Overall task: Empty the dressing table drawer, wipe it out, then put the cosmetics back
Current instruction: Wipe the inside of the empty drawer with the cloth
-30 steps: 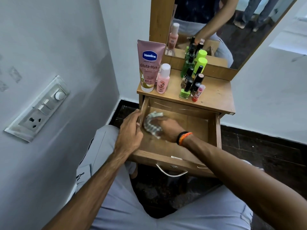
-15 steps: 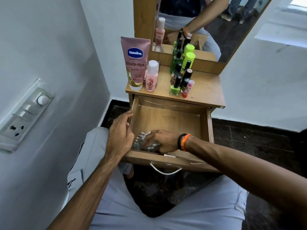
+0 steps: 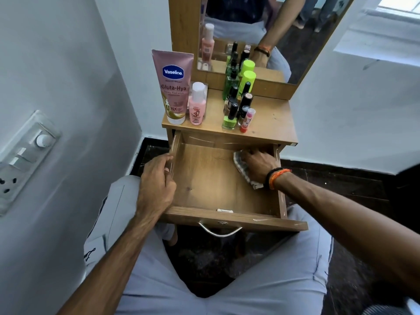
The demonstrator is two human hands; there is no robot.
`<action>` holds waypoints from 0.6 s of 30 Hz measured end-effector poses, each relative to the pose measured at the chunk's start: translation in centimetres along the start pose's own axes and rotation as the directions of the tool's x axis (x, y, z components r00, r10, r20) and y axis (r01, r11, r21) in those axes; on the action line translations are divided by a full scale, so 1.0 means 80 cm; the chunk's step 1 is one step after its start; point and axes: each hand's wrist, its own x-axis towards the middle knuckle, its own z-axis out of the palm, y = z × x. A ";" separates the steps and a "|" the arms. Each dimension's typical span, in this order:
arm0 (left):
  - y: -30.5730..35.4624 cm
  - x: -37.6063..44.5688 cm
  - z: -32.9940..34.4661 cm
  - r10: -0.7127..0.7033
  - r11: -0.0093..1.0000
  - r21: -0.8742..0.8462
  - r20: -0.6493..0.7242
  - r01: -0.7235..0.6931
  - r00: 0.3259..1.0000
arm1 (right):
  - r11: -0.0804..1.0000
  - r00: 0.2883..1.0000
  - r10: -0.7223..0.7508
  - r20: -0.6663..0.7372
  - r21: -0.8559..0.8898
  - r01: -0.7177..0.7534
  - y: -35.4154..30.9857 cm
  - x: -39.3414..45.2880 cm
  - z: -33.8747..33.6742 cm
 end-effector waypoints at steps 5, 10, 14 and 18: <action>0.000 0.001 0.001 -0.008 1.000 0.012 0.002 0.008 1.000 | 0.969 0.983 -0.096 0.156 0.241 0.057 -0.058 -0.043 0.017; -0.001 0.002 0.001 -0.011 1.000 0.022 0.013 0.010 1.000 | 0.932 0.990 0.137 0.028 0.336 -0.138 -0.039 -0.034 0.028; -0.004 0.002 0.002 0.000 1.000 0.014 0.027 0.000 1.000 | 0.679 0.817 0.576 0.016 0.548 -0.489 -0.033 -0.013 0.026; -0.004 0.002 0.001 -0.005 1.000 0.021 0.035 0.004 0.999 | 0.251 0.644 0.747 0.163 0.829 -0.500 -0.062 0.009 0.015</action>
